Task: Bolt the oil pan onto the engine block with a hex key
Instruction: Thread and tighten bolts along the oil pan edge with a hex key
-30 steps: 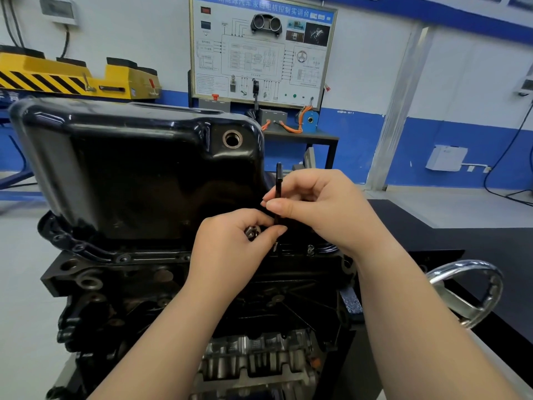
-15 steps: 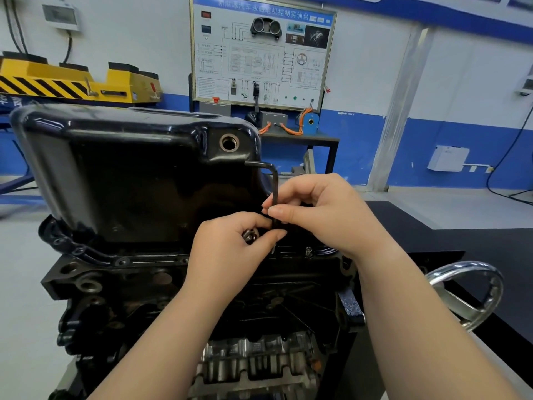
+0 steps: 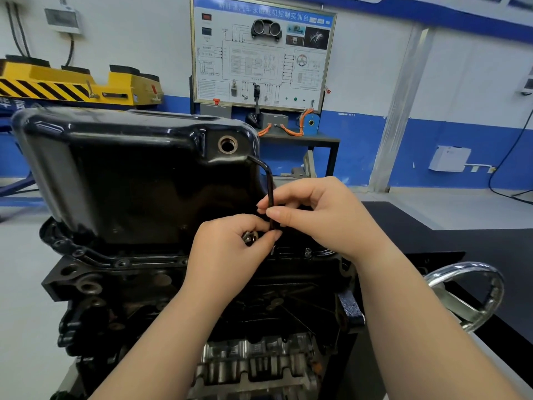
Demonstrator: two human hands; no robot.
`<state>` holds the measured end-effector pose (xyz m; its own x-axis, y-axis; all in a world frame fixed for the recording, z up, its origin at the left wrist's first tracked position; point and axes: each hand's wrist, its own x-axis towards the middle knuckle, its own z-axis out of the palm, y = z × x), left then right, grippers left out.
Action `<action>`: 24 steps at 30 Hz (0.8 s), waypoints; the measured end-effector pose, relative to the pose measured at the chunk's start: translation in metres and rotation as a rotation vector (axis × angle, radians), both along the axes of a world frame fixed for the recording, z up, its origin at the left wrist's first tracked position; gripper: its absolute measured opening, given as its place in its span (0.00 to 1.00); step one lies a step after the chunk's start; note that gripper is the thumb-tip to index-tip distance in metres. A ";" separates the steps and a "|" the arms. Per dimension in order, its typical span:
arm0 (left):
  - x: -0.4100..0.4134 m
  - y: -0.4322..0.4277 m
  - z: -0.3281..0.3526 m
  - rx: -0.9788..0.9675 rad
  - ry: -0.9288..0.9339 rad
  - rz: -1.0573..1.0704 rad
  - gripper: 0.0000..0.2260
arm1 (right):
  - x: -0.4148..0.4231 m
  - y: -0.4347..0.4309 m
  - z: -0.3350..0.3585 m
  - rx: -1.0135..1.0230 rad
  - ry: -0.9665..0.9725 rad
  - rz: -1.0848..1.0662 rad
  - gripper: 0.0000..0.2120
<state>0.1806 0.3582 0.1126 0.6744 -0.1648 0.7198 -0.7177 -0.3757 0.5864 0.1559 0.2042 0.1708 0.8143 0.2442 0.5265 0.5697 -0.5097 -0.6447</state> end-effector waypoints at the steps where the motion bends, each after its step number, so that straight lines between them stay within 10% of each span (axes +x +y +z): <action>1: 0.000 0.000 0.000 0.006 -0.001 -0.003 0.04 | 0.000 0.000 -0.001 0.008 -0.004 -0.002 0.09; 24: 0.001 0.002 -0.001 0.016 -0.029 -0.003 0.09 | -0.001 0.002 -0.001 0.043 -0.005 -0.035 0.05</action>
<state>0.1811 0.3598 0.1115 0.6528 -0.1781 0.7363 -0.7354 -0.3825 0.5594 0.1552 0.2065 0.1693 0.8195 0.1926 0.5397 0.5550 -0.5009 -0.6641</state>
